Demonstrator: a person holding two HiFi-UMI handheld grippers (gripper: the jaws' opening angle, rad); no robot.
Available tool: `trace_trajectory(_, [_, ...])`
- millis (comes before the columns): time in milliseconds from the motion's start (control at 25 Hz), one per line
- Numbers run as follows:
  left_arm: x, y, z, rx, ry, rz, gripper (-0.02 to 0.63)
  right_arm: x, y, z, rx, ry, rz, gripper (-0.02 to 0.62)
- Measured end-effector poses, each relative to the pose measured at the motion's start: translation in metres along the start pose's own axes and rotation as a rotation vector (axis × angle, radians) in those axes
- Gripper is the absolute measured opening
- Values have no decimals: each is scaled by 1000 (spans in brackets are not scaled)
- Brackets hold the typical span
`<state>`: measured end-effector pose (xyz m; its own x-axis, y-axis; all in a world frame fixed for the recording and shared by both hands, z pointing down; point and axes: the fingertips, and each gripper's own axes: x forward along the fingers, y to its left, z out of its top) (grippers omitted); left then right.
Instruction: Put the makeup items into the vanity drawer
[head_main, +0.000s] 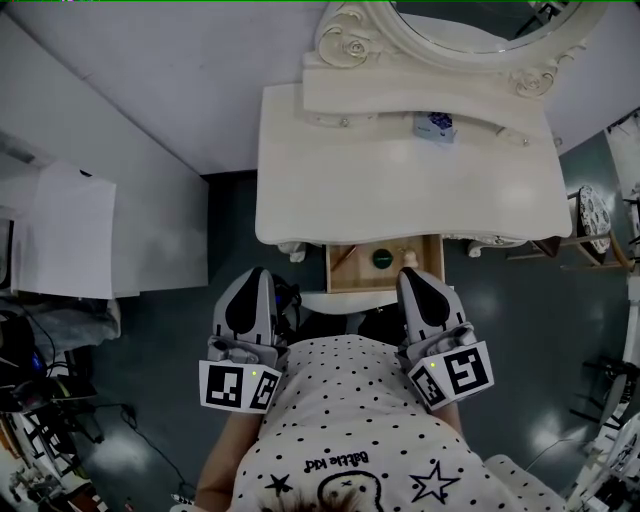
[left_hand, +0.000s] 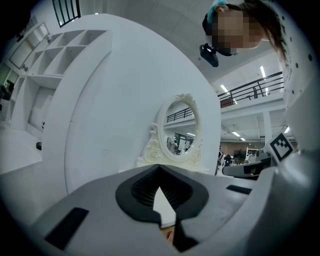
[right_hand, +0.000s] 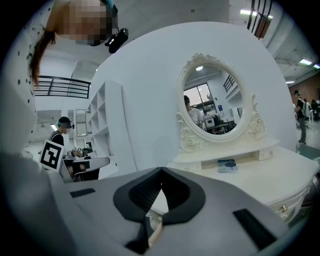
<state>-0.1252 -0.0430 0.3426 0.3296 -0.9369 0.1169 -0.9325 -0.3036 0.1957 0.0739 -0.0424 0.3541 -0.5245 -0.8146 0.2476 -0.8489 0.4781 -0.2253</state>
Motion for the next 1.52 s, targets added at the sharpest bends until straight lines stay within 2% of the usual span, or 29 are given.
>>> trace_trajectory(240, [-1,4,1,16,-6,28,-5,1,-2,-3,-12,10,-1,8])
trace_trajectory(1520, [1,9,-2,-5,3,33,-5,11,0,-5,-18,32,17,8])
